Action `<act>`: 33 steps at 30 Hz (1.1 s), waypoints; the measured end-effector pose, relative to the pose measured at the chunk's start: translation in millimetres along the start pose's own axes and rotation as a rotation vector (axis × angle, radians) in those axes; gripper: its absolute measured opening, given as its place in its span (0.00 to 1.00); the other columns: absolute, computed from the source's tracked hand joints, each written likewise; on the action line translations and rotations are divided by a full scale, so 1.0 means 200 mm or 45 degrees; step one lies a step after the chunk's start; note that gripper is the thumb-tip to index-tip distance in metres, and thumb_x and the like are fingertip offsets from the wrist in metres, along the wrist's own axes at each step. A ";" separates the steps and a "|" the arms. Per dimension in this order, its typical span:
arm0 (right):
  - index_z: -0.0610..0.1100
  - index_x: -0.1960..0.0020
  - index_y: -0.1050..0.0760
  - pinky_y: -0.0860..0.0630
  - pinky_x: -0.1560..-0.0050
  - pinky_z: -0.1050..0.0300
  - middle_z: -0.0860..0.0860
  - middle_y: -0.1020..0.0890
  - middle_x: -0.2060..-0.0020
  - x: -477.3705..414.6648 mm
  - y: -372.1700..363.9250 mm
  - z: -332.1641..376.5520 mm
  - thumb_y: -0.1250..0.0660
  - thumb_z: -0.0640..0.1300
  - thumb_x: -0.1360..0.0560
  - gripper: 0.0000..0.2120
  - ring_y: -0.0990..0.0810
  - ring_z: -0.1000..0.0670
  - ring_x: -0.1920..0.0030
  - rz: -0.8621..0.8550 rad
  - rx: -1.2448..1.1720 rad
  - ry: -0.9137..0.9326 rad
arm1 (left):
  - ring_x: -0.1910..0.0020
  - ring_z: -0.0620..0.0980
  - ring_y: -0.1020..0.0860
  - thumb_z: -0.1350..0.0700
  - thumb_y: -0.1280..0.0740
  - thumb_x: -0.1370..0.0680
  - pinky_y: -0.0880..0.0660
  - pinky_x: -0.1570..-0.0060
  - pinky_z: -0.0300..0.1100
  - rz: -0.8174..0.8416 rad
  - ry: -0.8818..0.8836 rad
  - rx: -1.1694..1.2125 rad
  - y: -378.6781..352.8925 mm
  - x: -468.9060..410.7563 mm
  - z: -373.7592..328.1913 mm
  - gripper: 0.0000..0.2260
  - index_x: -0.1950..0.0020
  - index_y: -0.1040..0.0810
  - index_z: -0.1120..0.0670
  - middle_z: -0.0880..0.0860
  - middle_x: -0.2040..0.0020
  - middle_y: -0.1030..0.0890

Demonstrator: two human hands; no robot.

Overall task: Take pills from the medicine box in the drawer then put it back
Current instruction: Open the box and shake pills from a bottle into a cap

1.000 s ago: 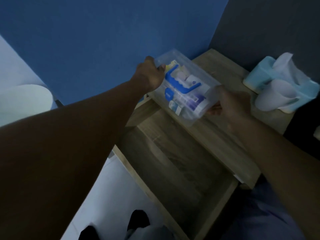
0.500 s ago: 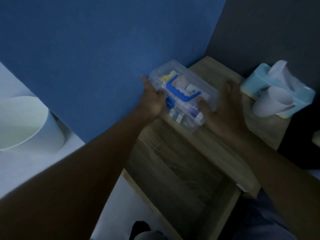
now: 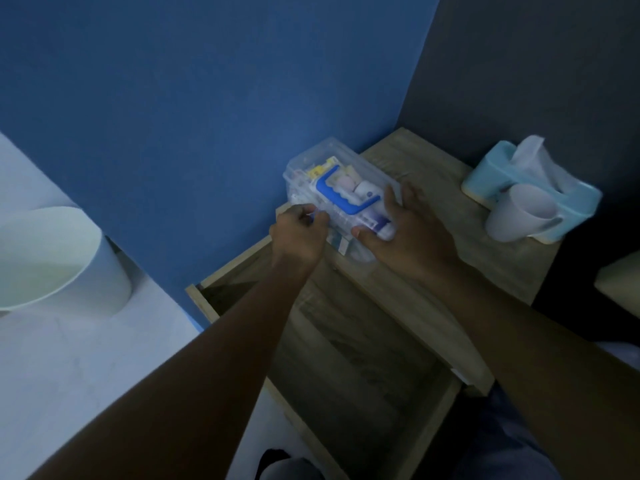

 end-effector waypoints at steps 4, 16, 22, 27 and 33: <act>0.54 0.19 0.56 0.35 0.28 0.39 0.47 0.53 0.18 -0.01 0.00 -0.01 0.47 0.77 0.28 0.46 0.46 0.41 0.19 -0.011 0.032 0.006 | 0.57 0.42 0.22 0.54 0.40 0.19 0.31 0.60 0.25 0.069 -0.296 -0.334 -0.01 0.07 0.04 0.16 0.32 0.24 0.54 0.54 0.47 0.17; 0.53 0.18 0.59 0.39 0.25 0.41 0.47 0.56 0.18 0.01 0.09 0.03 0.31 0.71 0.31 0.54 0.52 0.42 0.19 0.182 0.099 0.016 | 0.21 0.55 0.48 0.58 0.40 0.20 0.41 0.25 0.54 0.395 -0.361 -0.622 -0.02 0.15 0.10 0.31 0.20 0.52 0.58 0.57 0.20 0.48; 0.53 0.19 0.48 0.34 0.28 0.44 0.49 0.44 0.19 0.03 0.17 0.05 0.29 0.71 0.34 0.52 0.40 0.44 0.21 0.078 0.089 0.003 | 0.20 0.53 0.57 0.62 0.39 0.21 0.48 0.23 0.51 0.449 -0.372 -0.728 0.03 0.07 0.07 0.35 0.20 0.58 0.57 0.55 0.19 0.58; 0.56 0.33 0.24 0.19 0.44 0.48 0.54 0.15 0.43 0.05 0.37 0.01 0.28 0.69 0.38 0.36 0.17 0.50 0.43 -0.170 -0.269 0.056 | 0.20 0.52 0.59 0.64 0.39 0.24 0.50 0.22 0.48 0.375 -0.506 -0.781 0.04 0.00 0.02 0.38 0.21 0.60 0.59 0.55 0.19 0.61; 0.45 0.31 0.24 0.25 0.39 0.57 0.45 0.17 0.38 -0.08 0.47 -0.15 0.35 0.47 0.20 0.19 0.19 0.47 0.38 -0.591 -0.568 0.103 | 0.21 0.54 0.60 0.66 0.35 0.27 0.49 0.22 0.51 0.508 -0.723 -0.859 0.01 0.00 0.02 0.42 0.20 0.57 0.58 0.55 0.19 0.59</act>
Point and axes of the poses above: each hand's wrist, its own x-axis away from the middle knuckle, its own y-axis out of the back of the hand, z = x × y, the point moved 2 cm from there along -x, towards the middle knuckle
